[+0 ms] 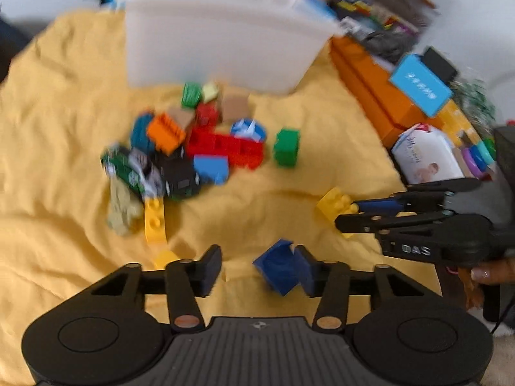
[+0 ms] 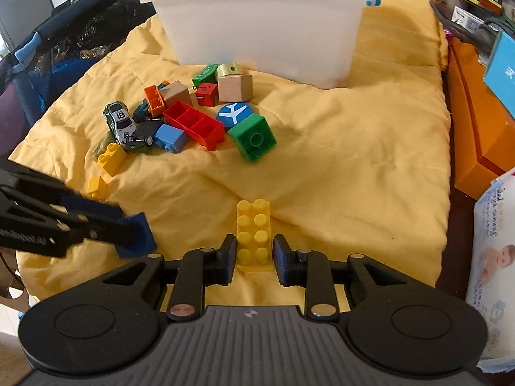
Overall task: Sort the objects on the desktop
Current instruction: 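Grasp the dark blue curved brick with the left tool while the right tool grasps the long yellow brick, then carry both bricks over the bin and open both tools to drop them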
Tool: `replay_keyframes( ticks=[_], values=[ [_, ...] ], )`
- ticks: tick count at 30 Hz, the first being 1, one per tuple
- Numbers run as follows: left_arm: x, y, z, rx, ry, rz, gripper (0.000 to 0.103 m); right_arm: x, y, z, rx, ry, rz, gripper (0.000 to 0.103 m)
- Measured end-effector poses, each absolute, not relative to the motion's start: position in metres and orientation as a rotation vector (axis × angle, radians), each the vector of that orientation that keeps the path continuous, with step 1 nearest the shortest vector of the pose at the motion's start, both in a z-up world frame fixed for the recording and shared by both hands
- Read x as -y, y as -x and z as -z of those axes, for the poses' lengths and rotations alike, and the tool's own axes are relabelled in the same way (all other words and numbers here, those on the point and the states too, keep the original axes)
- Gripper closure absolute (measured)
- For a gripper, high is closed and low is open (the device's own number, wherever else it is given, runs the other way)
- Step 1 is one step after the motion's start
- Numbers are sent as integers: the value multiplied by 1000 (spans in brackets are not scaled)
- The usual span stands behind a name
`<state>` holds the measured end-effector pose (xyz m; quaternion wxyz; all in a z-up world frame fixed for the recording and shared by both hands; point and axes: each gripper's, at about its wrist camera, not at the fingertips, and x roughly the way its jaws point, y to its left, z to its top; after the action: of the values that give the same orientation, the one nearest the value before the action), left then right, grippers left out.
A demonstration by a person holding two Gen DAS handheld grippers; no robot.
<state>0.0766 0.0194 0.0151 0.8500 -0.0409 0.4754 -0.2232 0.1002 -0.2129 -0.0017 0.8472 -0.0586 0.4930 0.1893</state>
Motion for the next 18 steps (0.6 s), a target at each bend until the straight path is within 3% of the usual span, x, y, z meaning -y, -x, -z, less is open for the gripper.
replay_keyframes(
  ticks=[9, 12, 14, 16, 18],
  values=[
    [26, -56, -13, -883, -218, 533, 42, 219, -90, -1, -1001, 140, -422, 71],
    [34, -55, -1, -877, -282, 535, 43, 216, -88, 0, -988, 155, -427, 64],
    [37, -55, 8, -906, -287, 545, 48, 213, -89, 4, -985, 171, -413, 62],
    [34, -57, 13, -926, -258, 527, 61, 212, -90, 8, -973, 183, -412, 62],
    [25, -59, 11, -934, -177, 512, 64, 212, -91, 14, -983, 193, -414, 63]
  ],
)
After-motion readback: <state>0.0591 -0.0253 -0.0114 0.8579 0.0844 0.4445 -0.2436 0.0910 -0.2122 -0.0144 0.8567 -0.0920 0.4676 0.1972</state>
